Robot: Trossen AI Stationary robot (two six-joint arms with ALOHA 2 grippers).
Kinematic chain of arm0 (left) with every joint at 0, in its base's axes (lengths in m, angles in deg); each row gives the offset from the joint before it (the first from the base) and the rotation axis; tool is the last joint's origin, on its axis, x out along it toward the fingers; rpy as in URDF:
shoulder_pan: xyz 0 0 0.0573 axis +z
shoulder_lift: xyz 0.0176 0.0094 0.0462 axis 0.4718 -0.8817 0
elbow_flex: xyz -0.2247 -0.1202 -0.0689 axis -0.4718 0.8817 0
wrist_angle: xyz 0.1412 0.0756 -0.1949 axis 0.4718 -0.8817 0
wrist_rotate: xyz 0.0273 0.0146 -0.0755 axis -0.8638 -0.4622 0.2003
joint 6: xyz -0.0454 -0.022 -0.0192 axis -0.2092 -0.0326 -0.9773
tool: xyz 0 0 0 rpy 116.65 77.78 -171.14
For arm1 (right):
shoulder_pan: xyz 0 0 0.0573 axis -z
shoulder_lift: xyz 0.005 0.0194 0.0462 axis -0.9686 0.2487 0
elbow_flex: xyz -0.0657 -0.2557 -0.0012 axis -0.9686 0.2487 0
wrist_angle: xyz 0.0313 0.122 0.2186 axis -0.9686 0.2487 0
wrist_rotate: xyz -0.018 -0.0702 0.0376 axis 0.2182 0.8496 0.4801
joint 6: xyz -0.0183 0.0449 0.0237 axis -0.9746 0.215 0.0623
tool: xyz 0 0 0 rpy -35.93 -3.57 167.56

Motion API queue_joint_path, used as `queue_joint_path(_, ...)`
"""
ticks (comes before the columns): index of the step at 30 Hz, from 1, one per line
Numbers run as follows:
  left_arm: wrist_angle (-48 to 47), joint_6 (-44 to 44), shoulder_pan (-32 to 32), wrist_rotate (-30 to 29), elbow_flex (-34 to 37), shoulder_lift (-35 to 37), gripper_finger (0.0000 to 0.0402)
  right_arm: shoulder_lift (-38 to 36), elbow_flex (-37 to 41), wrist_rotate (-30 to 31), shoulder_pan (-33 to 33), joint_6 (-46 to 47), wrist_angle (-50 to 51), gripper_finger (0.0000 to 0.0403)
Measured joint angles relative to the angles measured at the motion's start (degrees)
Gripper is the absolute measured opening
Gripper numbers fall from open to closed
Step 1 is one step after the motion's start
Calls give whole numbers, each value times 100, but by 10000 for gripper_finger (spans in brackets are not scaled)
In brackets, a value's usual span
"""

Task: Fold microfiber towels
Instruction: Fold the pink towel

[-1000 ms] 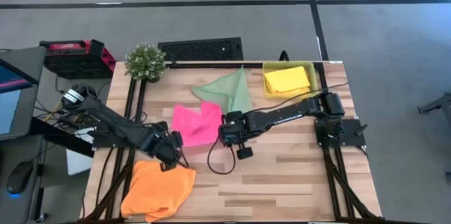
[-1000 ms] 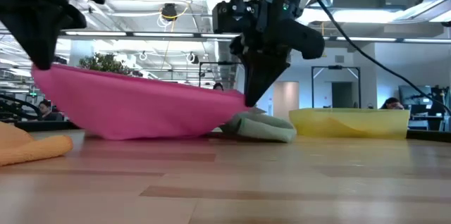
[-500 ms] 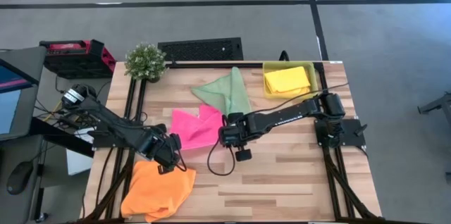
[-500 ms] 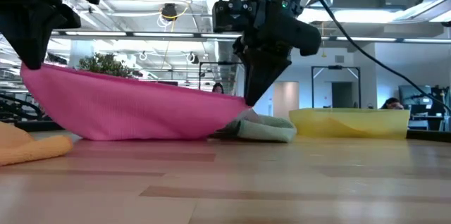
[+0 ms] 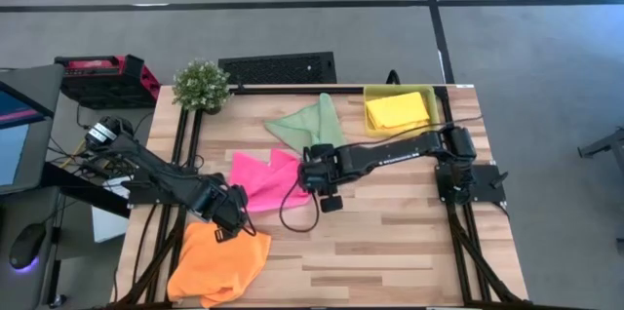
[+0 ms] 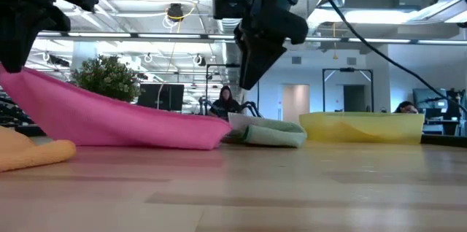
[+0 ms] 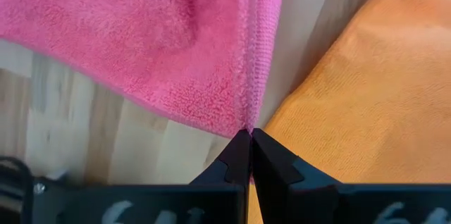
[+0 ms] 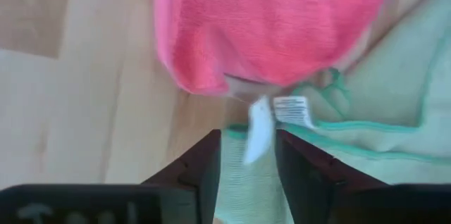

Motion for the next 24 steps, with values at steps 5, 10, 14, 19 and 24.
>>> queue_joint_path(5, -77, -117, 0, -2, -2, 0, 0, -2, 21, -32, 247, -146, -249, 167)
queue_joint_path(10, -209, -199, 0, 76, -2, 0, 0, -2, 423, -9, 701, -110, -790, 162)
queue_joint_path(14, -267, -227, 0, 75, -2, 0, 0, -2, 721, -85, 902, -137, -1185, 156)
queue_joint_path(19, -267, -244, 0, 74, -2, 0, 0, -2, 1201, -184, 964, -272, -1840, 150)
queue_joint_path(24, -269, -249, 13, 74, -2, 0, 0, -7, 1408, -181, 1029, -291, -2117, 146)
